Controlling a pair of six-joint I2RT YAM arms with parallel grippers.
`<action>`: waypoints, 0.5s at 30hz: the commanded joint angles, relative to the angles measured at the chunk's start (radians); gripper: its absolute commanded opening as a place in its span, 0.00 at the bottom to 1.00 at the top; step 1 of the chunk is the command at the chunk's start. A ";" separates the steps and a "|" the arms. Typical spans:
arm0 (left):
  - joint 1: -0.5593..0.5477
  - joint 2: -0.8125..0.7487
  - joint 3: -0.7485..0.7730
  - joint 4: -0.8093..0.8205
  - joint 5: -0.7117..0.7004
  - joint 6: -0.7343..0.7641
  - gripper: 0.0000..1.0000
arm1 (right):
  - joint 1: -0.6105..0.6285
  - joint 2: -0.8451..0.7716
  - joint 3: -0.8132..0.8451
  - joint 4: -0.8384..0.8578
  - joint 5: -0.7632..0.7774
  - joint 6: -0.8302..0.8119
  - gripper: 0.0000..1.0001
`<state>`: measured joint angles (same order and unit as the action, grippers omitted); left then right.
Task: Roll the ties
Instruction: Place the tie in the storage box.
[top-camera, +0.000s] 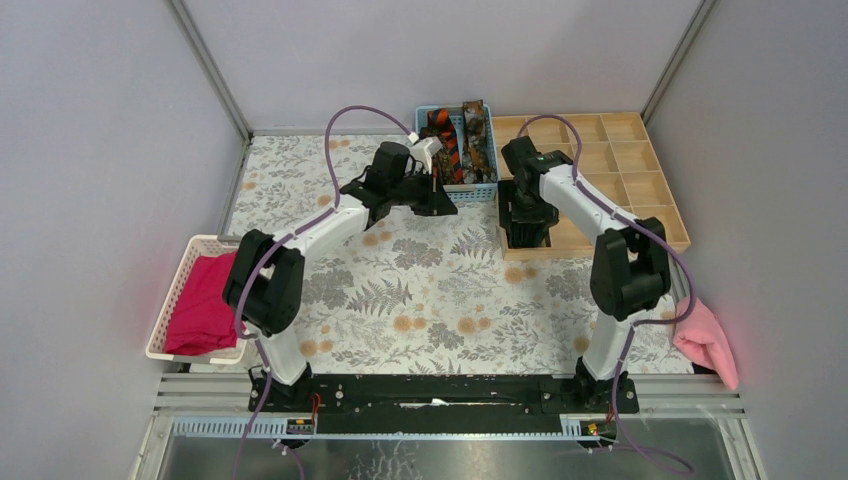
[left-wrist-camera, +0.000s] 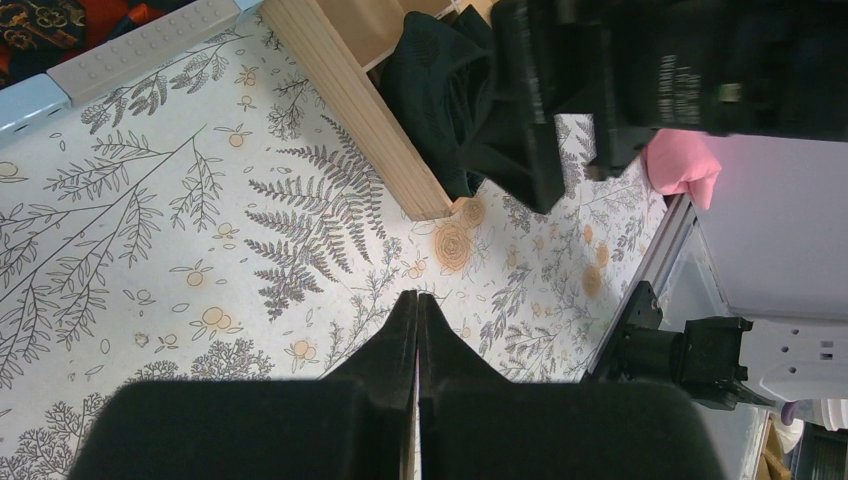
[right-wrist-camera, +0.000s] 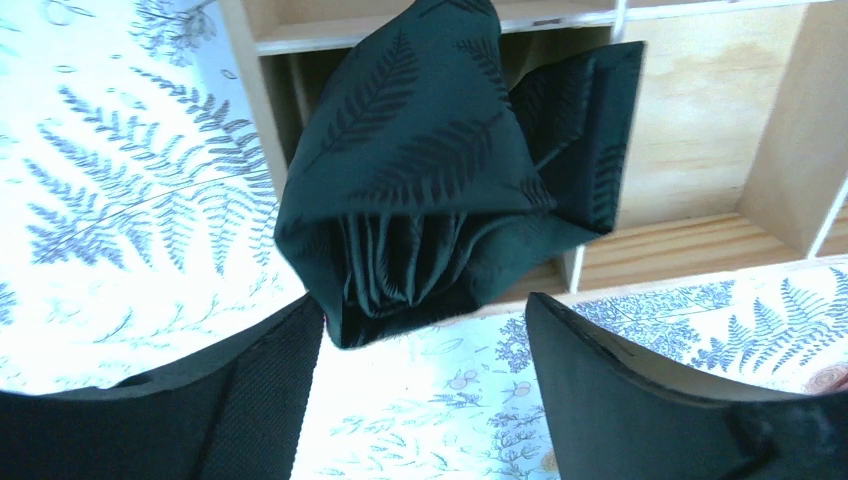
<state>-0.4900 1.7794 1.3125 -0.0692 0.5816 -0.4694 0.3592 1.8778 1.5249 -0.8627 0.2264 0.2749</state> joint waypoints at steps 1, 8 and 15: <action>0.010 0.021 0.004 0.007 0.020 0.011 0.00 | 0.011 -0.063 0.018 -0.010 0.051 -0.006 0.85; 0.011 0.044 0.005 0.008 0.037 0.012 0.00 | 0.010 -0.034 0.017 0.074 0.156 -0.005 0.81; 0.013 0.057 -0.002 0.026 0.061 0.011 0.00 | 0.010 -0.019 0.048 0.127 0.143 -0.005 0.77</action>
<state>-0.4870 1.8172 1.3125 -0.0685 0.6079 -0.4690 0.3618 1.8648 1.5394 -0.7952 0.3588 0.2733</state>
